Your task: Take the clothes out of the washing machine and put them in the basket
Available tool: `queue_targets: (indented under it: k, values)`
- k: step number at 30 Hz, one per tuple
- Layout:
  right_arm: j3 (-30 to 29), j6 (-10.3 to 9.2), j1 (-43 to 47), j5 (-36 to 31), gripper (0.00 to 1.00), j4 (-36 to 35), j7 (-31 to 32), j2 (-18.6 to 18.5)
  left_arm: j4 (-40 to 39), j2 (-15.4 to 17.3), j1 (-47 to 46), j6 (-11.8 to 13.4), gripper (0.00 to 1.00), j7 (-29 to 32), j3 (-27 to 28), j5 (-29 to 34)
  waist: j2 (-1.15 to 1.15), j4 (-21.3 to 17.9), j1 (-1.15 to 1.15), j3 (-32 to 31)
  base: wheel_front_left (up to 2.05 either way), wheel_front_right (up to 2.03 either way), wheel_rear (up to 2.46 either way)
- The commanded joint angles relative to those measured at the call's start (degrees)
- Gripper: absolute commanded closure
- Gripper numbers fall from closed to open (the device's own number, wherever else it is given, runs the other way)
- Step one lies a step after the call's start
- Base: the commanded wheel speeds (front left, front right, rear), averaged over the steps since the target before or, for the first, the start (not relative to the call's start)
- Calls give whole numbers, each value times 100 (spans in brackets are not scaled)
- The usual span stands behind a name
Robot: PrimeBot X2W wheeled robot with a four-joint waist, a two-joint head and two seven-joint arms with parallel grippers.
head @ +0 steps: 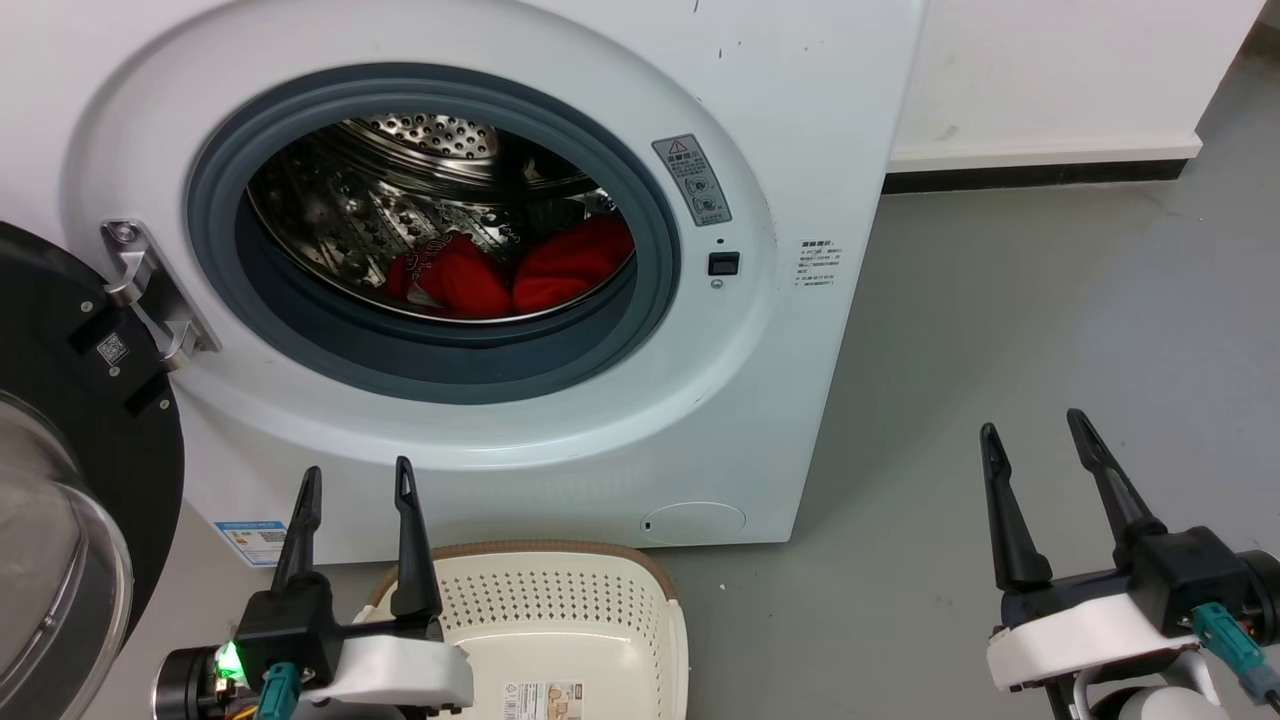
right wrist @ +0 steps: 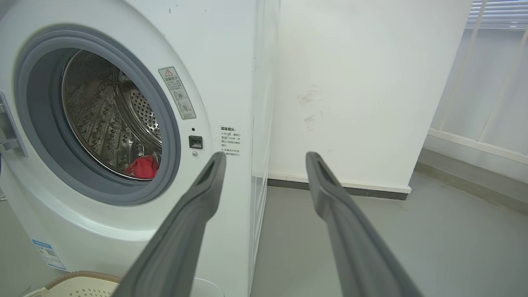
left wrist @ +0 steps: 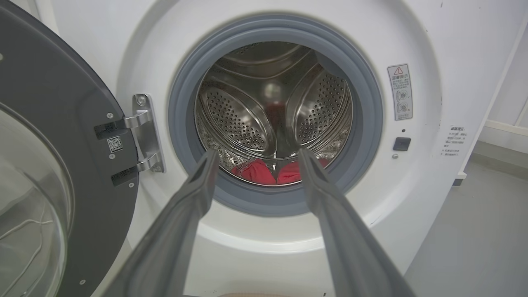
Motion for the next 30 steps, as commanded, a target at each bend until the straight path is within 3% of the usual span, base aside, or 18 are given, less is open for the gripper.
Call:
queue_targets:
  k: [1,8,15,23,30]
  values:
    - [11,-3,42,-157,0,-13,-51,2,-14,26,37,24,0,-45,6,138,0,-5,0,-2,0,0,0]
    - [39,-4,84,-452,0,32,-121,3,-26,-71,98,-125,0,-127,77,291,0,-29,0,-15,0,0,0]
    - [20,-4,105,-502,0,96,-205,4,-66,-200,221,-501,0,-192,250,486,0,-45,-1,-20,0,0,0]
    - [2,-4,114,28,0,398,-259,7,52,-286,302,-727,0,-267,377,859,0,-59,-1,-21,0,0,0]
    - [6,-4,42,368,0,791,-254,6,143,-338,281,-765,0,-267,390,979,0,-59,-1,-37,0,0,0]
